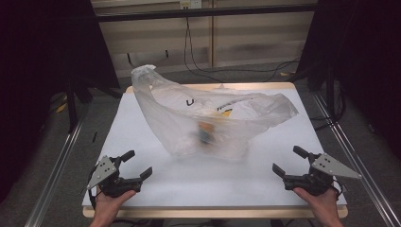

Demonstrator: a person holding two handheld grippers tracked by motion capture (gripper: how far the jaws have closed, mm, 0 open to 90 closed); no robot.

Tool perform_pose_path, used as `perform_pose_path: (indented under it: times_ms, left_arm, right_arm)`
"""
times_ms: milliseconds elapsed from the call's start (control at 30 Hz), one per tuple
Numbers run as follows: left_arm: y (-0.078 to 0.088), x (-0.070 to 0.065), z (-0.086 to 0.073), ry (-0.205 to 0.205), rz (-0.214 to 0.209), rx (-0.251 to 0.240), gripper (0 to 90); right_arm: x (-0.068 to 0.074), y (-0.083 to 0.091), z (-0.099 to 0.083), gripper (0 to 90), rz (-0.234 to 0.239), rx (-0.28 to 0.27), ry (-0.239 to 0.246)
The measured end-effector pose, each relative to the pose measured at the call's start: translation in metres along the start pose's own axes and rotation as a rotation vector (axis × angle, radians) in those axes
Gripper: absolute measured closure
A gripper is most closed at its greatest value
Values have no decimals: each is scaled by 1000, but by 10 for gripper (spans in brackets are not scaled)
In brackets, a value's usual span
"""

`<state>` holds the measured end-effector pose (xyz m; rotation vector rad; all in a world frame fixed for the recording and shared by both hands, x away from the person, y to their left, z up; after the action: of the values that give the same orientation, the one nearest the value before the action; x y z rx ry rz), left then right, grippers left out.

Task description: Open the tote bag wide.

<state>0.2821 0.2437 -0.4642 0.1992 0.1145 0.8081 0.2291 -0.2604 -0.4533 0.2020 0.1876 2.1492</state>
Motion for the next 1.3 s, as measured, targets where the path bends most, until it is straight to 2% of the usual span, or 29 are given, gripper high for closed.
perform_pose_path:
  times_ms: [33, 67, 133, 200, 267, 333, 367, 433, 500, 533, 567, 667, 700, 733, 833, 1000, 1067, 1100, 1167, 1233, 1300]
  left_arm:
    - [0, 2, 0, -8, -9, 11, 116]
    - [0, 3, 0, -5, 1, 10, 153]
    - [1, 4, 0, 7, -4, 25, 177]
    - [1, 4, 0, 2, -8, 28, 239]
    - [2, 4, 0, -27, -27, 43, 287]
    - [3, 4, 0, -35, -36, 51, 350]
    - [2, 3, 0, -19, -18, 50, 366]
    - [2, 2, 0, -30, -18, 56, 423]
    - [0, -1, 2, 0, -41, 41, 490]
    - [-1, -2, 3, 2, -46, 46, 525]
    - [-1, -1, 3, -15, -53, 55, 554]
    - [-3, -5, 4, -2, -75, 60, 631]
    - [-2, -6, 4, -6, -98, 75, 655]
    - [-2, -7, 5, -28, -105, 86, 689]
    - [0, -12, 8, -26, -150, 94, 753]
    - [2, -19, 14, -5, -190, 103, 843]
    - [1, -19, 16, -10, -194, 102, 869]
    - [0, -21, 18, -18, -213, 107, 880]
    - [-1, -23, 18, -10, -224, 108, 900]
    - [-3, -28, 23, -34, -239, 112, 900]
    - [-6, -32, 25, -37, -243, 111, 900]
  right_arm:
    - [0, 0, 0, 32, 0, 0, 0]
    - [0, -2, -1, 68, 4, 9, -1]
    - [0, -6, -2, 96, 15, 20, -10]
    - [-1, -7, -2, 166, 30, 23, -4]
    - [-1, -8, -2, 257, 42, 25, -11]
    - [-1, -8, -2, 334, 58, 18, -15]
    - [-1, -8, -1, 388, 64, 20, -19]
    - [-1, -9, 1, 460, 75, 12, -17]
    - [0, -10, 3, 533, 91, 2, -25]
    - [0, -11, 4, 564, 99, 0, -17]
    - [0, -11, 4, 596, 107, 5, -19]
    - [3, -11, 5, 682, 129, 5, -18]
    - [4, -11, 6, 717, 139, 5, -23]
    - [5, -11, 7, 743, 147, 8, -14]
    - [8, -7, 12, 822, 171, -1, -6]
    - [11, -7, 17, 900, 202, 25, -18]
    - [14, -8, 20, 900, 217, 33, -23]
    - [15, -8, 22, 900, 227, 36, -21]
    - [18, -11, 26, 900, 251, 38, -17]
    - [21, -14, 29, 900, 269, 43, -14]
    - [24, -17, 34, 900, 281, 44, -17]
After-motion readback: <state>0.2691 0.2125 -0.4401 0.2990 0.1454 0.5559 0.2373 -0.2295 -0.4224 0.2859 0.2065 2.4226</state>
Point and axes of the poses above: each handheld gripper's, and its own axes: y roughly backward along the jaws, z roughly out of its top, x roughly to its left, the point moved 4 cm from there along -y, roughly forward along the jaws, and after that the axes turned 3 degrees about z, right-handed, at the moved point
